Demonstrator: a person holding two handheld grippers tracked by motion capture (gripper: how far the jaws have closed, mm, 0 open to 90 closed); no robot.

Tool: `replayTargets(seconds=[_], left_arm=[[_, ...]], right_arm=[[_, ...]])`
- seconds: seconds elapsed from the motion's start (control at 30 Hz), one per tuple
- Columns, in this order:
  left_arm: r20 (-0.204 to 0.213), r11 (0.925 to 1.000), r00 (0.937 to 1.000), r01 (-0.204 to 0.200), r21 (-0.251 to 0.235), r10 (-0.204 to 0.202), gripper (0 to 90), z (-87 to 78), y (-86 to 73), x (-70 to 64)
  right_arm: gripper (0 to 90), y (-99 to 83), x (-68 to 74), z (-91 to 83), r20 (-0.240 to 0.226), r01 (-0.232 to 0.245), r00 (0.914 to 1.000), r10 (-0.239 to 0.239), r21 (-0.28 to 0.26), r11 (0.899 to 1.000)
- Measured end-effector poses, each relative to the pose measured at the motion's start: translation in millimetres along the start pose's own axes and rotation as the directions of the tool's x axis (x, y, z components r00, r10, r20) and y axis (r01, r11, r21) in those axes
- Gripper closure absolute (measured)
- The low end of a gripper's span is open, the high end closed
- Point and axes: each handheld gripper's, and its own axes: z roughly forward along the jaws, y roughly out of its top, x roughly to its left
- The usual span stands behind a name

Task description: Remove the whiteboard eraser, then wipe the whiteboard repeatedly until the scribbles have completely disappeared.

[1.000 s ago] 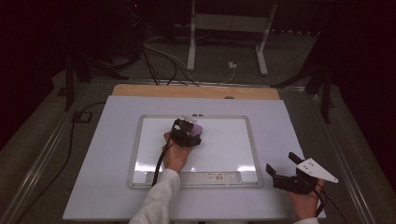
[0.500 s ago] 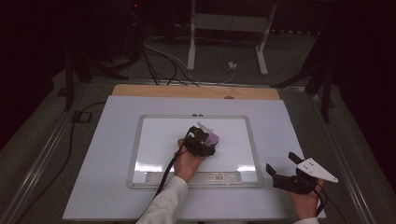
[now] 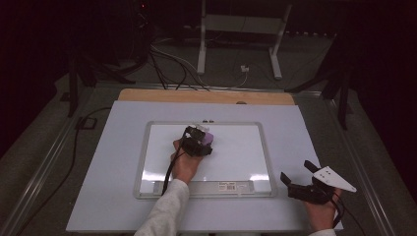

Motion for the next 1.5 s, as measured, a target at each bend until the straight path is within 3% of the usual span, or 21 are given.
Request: replayTargets(seconds=[1.07,1.3,1.5], left_arm=[[-0.029,0.9978,0.9974,0.066,-0.008,-0.066,42.0,-9.9,-15.9,31.3],[-0.039,0.9983,0.9975,0.058,-0.006,-0.059,42.0,-12.5,-17.3,31.6],[-0.014,0.9965,0.9969,0.077,-0.031,-0.078,42.0,-19.0,-19.7,35.5]], right_arm=[[0.0,-0.3,-1.4,-1.9,0.005,-0.001,1.0000,0.001,-0.003,1.000],[0.0,-0.3,-1.9,-3.0,0.010,-0.005,0.9999,0.005,-0.002,1.000],[0.0,-0.4,-1.6,-2.6,0.008,-0.001,1.0000,0.001,-0.002,1.000]])
